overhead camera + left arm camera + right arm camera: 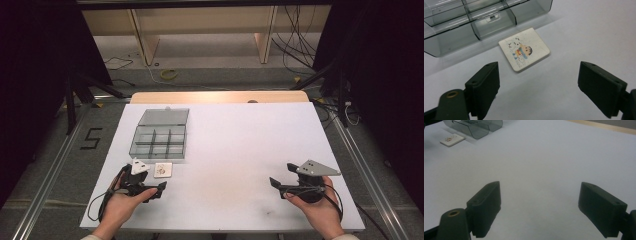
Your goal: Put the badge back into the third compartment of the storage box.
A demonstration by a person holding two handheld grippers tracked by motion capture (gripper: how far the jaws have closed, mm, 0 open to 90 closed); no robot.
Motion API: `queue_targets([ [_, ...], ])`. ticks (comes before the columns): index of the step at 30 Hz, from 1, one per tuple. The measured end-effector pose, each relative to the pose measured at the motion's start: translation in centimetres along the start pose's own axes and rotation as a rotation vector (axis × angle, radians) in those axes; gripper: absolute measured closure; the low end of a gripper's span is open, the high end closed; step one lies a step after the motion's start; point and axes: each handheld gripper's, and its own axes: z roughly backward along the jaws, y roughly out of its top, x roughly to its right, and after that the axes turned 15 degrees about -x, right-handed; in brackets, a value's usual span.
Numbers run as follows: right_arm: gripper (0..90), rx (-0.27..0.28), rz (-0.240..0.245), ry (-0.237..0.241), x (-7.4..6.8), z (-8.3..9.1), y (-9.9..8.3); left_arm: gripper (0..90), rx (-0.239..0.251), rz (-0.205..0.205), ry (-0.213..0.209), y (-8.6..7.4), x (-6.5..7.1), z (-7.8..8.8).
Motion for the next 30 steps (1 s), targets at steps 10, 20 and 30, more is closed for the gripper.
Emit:
queue_targets([
  [10, 19.6, -0.003, 0.008, -0.015, -0.2, -0.2, 0.2, 18.8, -0.010, 0.110, 0.037, 1.5, 0.6, -1.5],
  [20, 19.7, -0.008, 0.036, -0.004, -0.6, -0.8, 0.4, 25.5, -0.032, 0.176, 0.079, 3.7, 1.8, -3.5],
  [30, 19.4, -0.011, 0.042, 0.006, -0.6, -0.9, 0.4, 39.7, -0.067, 0.214, 0.075, 4.2, 0.8, -3.3],
])
